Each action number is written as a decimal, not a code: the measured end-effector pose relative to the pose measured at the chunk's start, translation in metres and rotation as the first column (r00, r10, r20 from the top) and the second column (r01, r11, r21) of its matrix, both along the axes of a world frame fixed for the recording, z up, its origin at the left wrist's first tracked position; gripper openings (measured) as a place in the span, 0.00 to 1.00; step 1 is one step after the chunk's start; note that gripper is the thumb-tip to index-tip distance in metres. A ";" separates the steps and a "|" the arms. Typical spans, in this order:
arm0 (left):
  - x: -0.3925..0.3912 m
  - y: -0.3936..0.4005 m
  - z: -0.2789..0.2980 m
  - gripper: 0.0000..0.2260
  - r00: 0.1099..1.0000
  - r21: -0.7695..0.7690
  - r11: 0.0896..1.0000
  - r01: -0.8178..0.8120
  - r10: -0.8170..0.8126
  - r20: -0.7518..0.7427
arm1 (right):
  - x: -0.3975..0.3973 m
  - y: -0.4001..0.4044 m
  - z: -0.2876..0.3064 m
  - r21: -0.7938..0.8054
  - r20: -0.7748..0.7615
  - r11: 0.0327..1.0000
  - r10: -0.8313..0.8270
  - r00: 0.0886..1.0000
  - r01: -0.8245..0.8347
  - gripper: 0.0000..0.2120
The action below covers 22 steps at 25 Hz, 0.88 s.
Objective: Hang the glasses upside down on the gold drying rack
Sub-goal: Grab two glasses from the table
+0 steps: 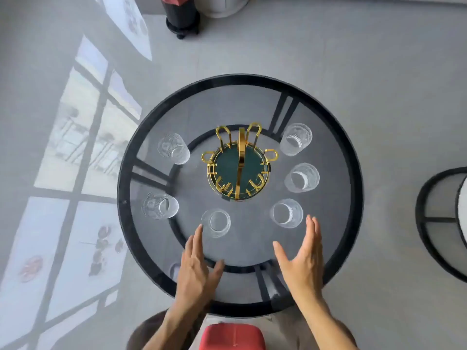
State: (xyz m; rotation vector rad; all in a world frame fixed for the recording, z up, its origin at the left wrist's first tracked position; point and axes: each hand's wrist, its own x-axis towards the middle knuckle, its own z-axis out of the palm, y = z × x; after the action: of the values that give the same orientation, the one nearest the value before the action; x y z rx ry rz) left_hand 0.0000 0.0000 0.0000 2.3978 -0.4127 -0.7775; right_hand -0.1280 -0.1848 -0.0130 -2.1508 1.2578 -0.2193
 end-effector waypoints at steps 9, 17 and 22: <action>0.015 -0.019 -0.159 0.47 0.930 -0.518 0.816 -0.255 0.354 0.100 | 0.025 -0.021 -0.145 -0.014 0.477 0.976 -0.185 0.859 0.218 0.49; 0.012 -0.021 -0.195 0.43 0.913 -0.614 0.769 -0.181 0.364 0.186 | 0.024 -0.016 -0.175 0.077 0.554 0.963 -0.256 0.792 0.258 0.47; 0.005 -0.023 -0.188 0.39 0.908 -0.598 0.780 -0.185 0.368 0.199 | 0.027 -0.016 -0.180 -0.008 0.482 0.962 -0.237 0.843 0.274 0.41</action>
State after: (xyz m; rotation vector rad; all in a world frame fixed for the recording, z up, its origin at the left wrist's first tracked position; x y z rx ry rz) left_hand 0.0054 -0.0228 -0.1884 1.9324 -0.3337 -0.1031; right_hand -0.1013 -0.2013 -0.1927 -1.8177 1.2427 -0.8715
